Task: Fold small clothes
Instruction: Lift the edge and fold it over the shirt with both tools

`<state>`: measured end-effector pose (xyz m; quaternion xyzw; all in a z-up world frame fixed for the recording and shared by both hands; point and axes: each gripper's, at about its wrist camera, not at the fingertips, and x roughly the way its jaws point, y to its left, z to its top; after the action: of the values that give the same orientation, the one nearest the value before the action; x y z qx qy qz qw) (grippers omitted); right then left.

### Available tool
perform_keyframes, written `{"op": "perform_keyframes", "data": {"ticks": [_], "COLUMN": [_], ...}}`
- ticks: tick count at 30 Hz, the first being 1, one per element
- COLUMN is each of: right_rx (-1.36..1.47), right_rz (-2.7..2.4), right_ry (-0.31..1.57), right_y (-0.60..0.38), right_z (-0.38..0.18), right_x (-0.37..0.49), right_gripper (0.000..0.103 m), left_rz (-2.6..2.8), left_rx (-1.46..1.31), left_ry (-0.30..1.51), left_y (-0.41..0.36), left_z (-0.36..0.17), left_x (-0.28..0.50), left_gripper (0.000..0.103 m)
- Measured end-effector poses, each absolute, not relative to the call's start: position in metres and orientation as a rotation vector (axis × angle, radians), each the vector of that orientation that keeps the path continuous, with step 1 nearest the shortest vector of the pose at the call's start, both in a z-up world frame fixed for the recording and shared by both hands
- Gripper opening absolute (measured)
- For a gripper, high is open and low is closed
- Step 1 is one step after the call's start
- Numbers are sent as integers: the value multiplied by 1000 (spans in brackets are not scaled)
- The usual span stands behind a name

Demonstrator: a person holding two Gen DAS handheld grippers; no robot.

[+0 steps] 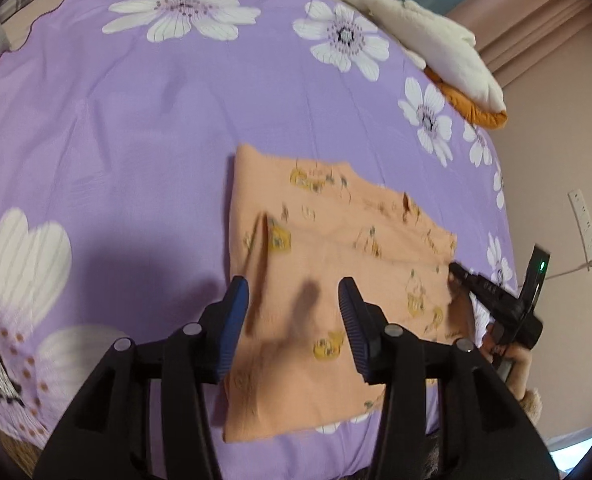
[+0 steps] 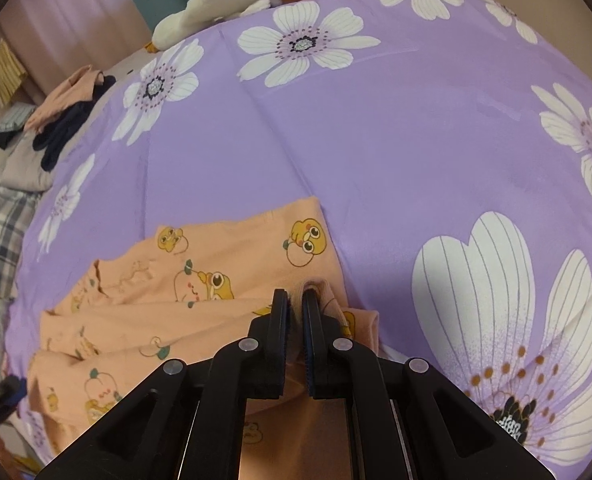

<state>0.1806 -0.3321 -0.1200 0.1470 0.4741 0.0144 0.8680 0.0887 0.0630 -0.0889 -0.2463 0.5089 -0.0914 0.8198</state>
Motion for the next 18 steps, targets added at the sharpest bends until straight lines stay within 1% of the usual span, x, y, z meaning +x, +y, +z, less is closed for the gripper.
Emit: {"op": "perform_keyframes", "data": {"ticks": [3, 5, 6, 7, 8, 9, 12, 15, 18], "right_rx": [292, 290, 290, 291, 294, 296, 301, 311, 305], "right_rz": [20, 19, 20, 21, 21, 22, 22, 21, 44], "right_ry": [993, 993, 993, 992, 990, 990, 988, 972, 943], "right_y": [-330, -330, -330, -330, -330, -330, -331, -331, -330], "right_z": [-119, -119, -119, -119, -119, -119, -117, -111, -98], "right_x": [183, 183, 182, 182, 181, 181, 180, 177, 175], "right_gripper": [7, 7, 7, 7, 7, 7, 7, 7, 7], "left_rz": [-180, -168, -169, -173, -168, -169, -166, -183, -206], "left_rx": [-514, -528, -543, -555, -559, -566, -592, -662, -667], "left_ry": [1126, 1137, 1134, 1131, 1138, 1144, 1121, 1085, 1072], "left_y": [57, 58, 58, 59, 58, 58, 59, 65, 65], "left_z": [-102, -107, -109, -111, -113, -114, -108, -98, -86], "left_x": [89, 90, 91, 92, 93, 95, 93, 93, 99], "left_gripper": [47, 45, 33, 24, 12, 9, 7, 6, 7]}}
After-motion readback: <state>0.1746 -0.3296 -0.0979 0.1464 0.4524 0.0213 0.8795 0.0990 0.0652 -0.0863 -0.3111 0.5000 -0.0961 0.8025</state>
